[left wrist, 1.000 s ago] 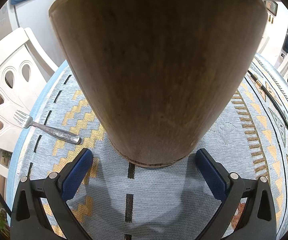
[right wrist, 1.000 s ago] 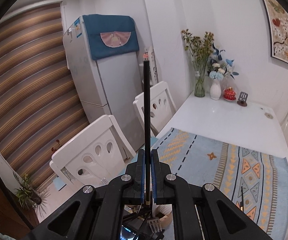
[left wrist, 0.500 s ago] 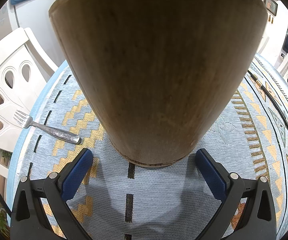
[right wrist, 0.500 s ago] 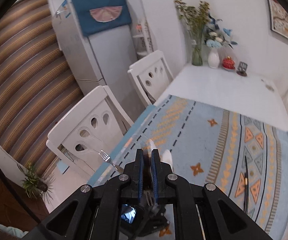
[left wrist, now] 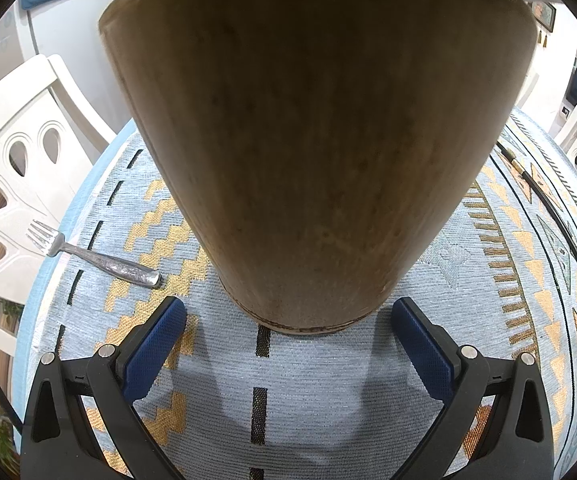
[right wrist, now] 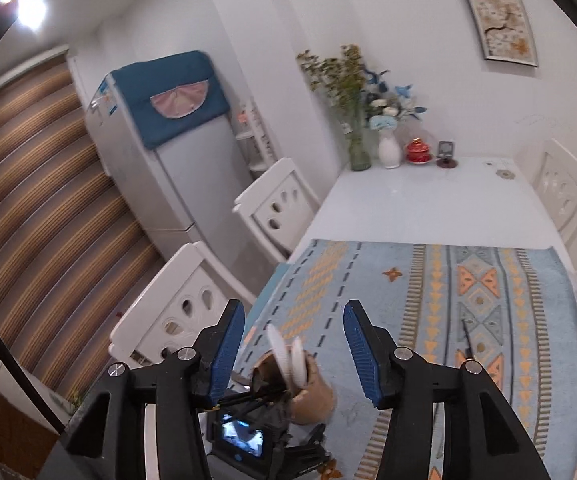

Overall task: Organize utensils
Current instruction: 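Move the right tool back to the black chopsticks on the cloth, then grasp a black chopstick with the right tool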

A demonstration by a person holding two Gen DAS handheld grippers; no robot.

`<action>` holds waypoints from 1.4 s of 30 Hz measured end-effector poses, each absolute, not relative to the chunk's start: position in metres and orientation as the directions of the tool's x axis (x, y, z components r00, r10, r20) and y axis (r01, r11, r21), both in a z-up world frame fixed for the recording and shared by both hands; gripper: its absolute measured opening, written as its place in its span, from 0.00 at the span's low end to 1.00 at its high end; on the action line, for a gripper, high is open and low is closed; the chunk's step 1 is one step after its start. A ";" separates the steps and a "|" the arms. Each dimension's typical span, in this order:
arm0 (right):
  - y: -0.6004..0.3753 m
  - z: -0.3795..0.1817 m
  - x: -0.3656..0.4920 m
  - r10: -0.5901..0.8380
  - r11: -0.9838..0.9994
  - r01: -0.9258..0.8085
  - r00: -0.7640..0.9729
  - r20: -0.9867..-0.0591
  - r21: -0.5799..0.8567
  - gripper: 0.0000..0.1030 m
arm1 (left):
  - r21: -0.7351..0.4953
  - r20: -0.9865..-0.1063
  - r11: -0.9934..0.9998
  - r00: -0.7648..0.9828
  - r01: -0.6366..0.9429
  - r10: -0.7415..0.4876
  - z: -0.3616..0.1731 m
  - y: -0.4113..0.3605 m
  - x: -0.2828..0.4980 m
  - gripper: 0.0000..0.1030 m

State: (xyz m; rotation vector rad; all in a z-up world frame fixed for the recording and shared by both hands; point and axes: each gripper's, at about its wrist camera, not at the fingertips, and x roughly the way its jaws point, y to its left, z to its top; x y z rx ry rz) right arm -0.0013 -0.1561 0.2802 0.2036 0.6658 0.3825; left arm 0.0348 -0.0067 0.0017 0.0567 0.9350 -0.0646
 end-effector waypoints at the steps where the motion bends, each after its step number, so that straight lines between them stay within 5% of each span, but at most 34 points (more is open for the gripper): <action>1: -0.160 0.279 -0.002 0.401 0.914 -0.270 0.723 -0.563 0.304 0.48 | 0.021 -0.805 0.997 0.592 0.080 -0.031 0.002 -0.006 0.035 1.00; 8: -0.203 0.264 0.002 0.297 0.945 -0.133 0.731 -0.614 0.299 0.48 | 0.012 -0.805 0.996 0.592 0.085 -0.041 0.002 -0.004 0.034 1.00; 14: -0.250 0.203 0.037 0.041 0.984 0.117 0.591 -0.805 0.136 0.48 | 0.011 -0.805 0.996 0.592 0.085 -0.042 0.004 0.000 0.033 1.00; 17: -0.281 0.158 0.051 0.068 0.963 0.193 0.504 -0.861 0.188 0.28 | 0.012 -0.805 0.996 0.592 0.086 -0.041 0.004 0.000 0.033 1.00; 24: -0.322 0.075 0.066 0.112 0.933 0.284 0.353 -0.929 0.220 0.07 | 0.012 -0.805 0.996 0.592 0.085 -0.041 0.004 0.001 0.033 1.00; 33: -0.337 0.030 0.024 0.215 0.919 0.290 0.197 -0.956 0.267 0.06 | 0.013 -0.805 0.996 0.592 0.085 -0.040 0.005 0.001 0.033 1.00; 40: -0.310 0.016 0.016 0.084 0.975 0.185 0.196 -0.977 0.121 0.07 | 0.012 -0.805 0.996 0.592 0.085 -0.041 0.004 0.001 0.033 1.00; 42: -0.305 0.018 0.012 0.147 0.966 0.182 0.204 -0.968 0.185 0.02 | 0.013 -0.805 0.996 0.592 0.085 -0.040 0.004 0.001 0.033 1.00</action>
